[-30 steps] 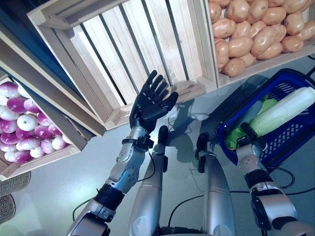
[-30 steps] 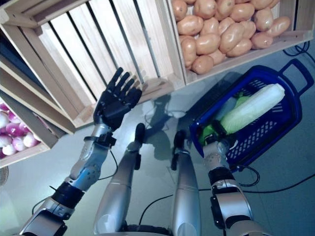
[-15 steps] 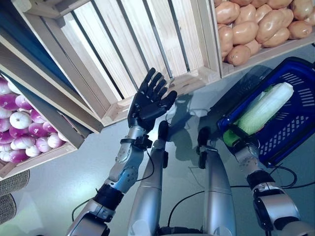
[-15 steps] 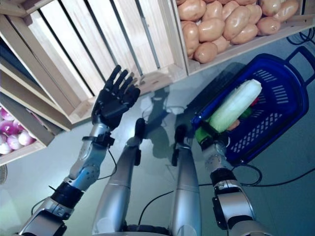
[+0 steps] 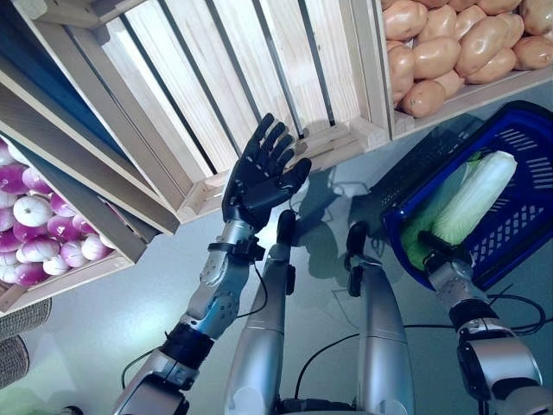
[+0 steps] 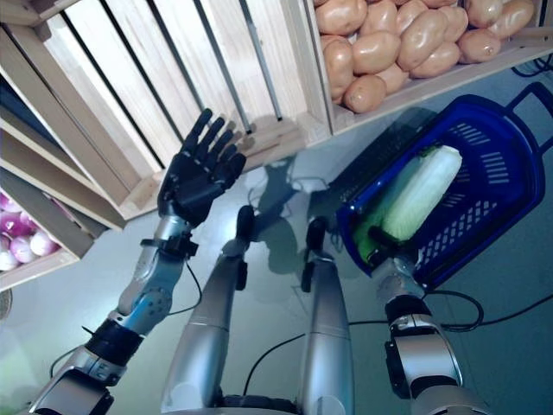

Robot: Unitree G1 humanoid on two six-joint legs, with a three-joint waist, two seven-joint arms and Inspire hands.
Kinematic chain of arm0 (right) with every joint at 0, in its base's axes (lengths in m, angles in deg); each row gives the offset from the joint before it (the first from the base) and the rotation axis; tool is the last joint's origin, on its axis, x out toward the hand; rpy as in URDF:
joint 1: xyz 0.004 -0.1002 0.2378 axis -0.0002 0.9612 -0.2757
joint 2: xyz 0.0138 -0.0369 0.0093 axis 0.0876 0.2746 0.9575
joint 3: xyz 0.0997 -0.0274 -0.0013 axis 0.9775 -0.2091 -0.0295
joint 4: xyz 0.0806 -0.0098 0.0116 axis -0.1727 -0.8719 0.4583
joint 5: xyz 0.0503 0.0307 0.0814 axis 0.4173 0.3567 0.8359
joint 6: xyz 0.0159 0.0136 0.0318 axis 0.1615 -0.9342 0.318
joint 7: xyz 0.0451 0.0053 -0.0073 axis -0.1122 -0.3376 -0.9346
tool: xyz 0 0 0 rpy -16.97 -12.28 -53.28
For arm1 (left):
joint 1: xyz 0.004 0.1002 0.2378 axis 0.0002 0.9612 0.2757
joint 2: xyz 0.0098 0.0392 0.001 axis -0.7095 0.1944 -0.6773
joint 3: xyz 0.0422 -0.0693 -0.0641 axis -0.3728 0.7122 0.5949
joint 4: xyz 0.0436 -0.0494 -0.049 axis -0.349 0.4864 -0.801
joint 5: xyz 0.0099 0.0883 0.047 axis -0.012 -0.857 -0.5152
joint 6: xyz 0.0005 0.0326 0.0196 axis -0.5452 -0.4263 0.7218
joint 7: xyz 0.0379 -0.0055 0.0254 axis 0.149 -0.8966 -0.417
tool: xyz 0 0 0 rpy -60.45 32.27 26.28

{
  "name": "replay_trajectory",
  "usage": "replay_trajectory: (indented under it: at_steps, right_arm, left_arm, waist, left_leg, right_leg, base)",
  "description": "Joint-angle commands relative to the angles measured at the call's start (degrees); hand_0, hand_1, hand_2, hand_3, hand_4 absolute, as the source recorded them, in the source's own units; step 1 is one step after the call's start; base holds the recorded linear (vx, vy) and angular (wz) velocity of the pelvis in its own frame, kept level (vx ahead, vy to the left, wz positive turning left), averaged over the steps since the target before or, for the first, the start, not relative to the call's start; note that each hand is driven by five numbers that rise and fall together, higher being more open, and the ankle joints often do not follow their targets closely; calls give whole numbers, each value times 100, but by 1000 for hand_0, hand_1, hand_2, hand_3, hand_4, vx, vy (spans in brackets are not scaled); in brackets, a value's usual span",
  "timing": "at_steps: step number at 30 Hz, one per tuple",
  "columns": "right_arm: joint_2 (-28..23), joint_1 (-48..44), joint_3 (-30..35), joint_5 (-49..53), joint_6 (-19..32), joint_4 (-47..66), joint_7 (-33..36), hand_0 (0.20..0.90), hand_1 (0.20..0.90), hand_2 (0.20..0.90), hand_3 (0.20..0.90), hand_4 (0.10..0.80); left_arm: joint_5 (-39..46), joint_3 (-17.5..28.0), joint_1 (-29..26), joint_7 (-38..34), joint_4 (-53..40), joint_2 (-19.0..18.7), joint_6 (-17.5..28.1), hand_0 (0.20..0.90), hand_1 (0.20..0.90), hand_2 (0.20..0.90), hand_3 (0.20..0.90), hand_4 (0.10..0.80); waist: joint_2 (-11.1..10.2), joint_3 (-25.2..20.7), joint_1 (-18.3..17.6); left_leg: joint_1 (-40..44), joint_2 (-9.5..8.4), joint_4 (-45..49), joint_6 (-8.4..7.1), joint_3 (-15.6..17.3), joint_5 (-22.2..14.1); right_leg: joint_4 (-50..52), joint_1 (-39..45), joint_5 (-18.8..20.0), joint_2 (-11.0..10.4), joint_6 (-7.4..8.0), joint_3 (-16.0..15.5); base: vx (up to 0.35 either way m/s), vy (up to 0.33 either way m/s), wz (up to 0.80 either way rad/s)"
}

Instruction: Put vegetables into the basket

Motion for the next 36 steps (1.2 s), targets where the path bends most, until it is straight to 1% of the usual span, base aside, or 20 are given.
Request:
replay_trajectory:
  at_steps: [1,3,5,6,7,9,10,11,20,23,26,27,30,33,36]
  right_arm:
    - [-466,374,295,331,587,366,503,300,300,300,300,400]
    - [-469,390,363,461,640,396,532,300,300,300,300,400]
    - [-458,384,433,705,790,372,507,300,300,300,300,400]
    - [-439,365,503,1014,943,380,460,300,300,300,300,400]
    - [-436,363,515,1090,975,380,455,300,300,300,300,400]
    - [-332,385,586,1354,1100,501,523,514,514,514,514,543]
    - [-280,397,614,1446,1158,535,559,785,785,785,785,723]
    - [-228,404,644,1570,1197,579,617,900,900,900,900,800]
    - [-158,348,633,1409,1113,545,754,900,900,900,900,800]
    - [-120,362,628,1419,1097,500,846,900,900,900,900,800]
    - [-94,374,647,1237,1114,463,1065,900,900,900,900,800]
    - [-93,372,665,1242,1147,438,1076,900,900,900,900,800]
    - [-69,432,670,1143,1240,446,1116,900,900,900,900,800]
    - [-12,531,567,618,1106,527,1125,900,900,900,900,800]
    - [77,629,397,396,1104,610,1136,900,900,900,900,800]
  left_arm:
    - [-374,25,180,301,-678,44,337,900,900,900,900,800]
    - [-371,11,173,337,-690,31,319,900,900,900,900,800]
    - [-330,-16,153,319,-663,29,329,900,900,900,900,800]
    - [-336,-28,135,338,-643,30,336,900,900,900,900,800]
    - [-344,-30,134,339,-641,28,339,900,900,900,900,800]
    - [-358,-69,123,363,-609,7,396,900,900,900,900,800]
    - [-366,-93,119,350,-588,9,432,900,900,900,900,800]
    - [-345,-93,108,378,-574,15,444,900,900,900,900,800]
    - [-379,-132,14,364,-554,69,458,900,900,900,900,800]
    - [-285,-102,28,405,-530,80,455,900,900,900,900,800]
    - [-96,-108,44,602,-527,88,440,900,900,900,900,800]
    - [-100,-100,54,700,-538,85,430,900,900,900,900,800]
    - [-164,-122,78,676,-595,9,412,900,900,900,900,800]
    - [-150,-83,127,648,-627,-58,352,900,900,900,900,800]
    - [-225,-5,146,575,-581,-72,284,900,900,900,900,800]
  waist:
    - [155,-15,11]
    - [167,-15,-1]
    - [177,-15,-7]
    - [173,-15,-8]
    - [172,-15,-8]
    - [163,-15,-22]
    - [161,-15,-27]
    - [155,-15,-27]
    - [139,-15,-38]
    - [134,-15,-36]
    - [133,-15,-51]
    - [129,-15,-47]
    - [93,-15,-46]
    - [41,-15,-39]
    - [-21,-15,-25]
  left_leg:
    - [-88,-279,503,336,307,-634]
    - [-74,-273,469,341,317,-621]
    - [-49,-261,409,340,325,-591]
    - [-28,-254,370,335,319,-578]
    - [-24,-254,366,334,317,-577]
    - [-3,-257,343,327,306,-582]
    - [4,-250,333,324,303,-583]
    - [17,-241,320,322,298,-580]
    - [169,-217,175,295,302,-517]
    - [310,-214,46,274,299,-462]
    - [421,-200,-68,261,317,-411]
    - [489,-202,-129,259,316,-399]
    - [682,-195,-270,245,298,-367]
    - [930,-190,-446,222,261,-325]
    - [1337,-162,-816,202,261,-154]
  right_leg:
    - [-287,163,658,228,-245,-223]
    - [-311,167,660,235,-247,-212]
    - [-354,188,666,242,-243,-208]
    - [-385,207,666,247,-242,-209]
    - [-390,211,666,248,-243,-209]
    - [-434,228,670,253,-246,-221]
    - [-443,229,670,250,-251,-227]
    - [-458,240,674,242,-254,-236]
    - [-607,410,670,263,-287,-257]
    - [-751,557,696,267,-280,-253]
    - [-902,672,740,263,-273,-247]
    - [-986,743,747,258,-272,-255]
    - [-1176,957,778,262,-276,-274]
    - [-1333,1207,794,273,-272,-276]
    - [-1649,1677,849,287,-289,-319]
  base:
    - [0,0,0]
    - [0,0,0]
    - [0,0,0]
    - [0,0,0]
    - [9,-35,-1]
    - [0,0,0]
    - [0,0,0]
    - [0,0,0]
    - [0,-7,0]
    - [15,-35,0]
    - [0,0,0]
    - [0,0,0]
    - [-2,-4,-1]
    - [0,0,0]
    - [1,-4,-1]
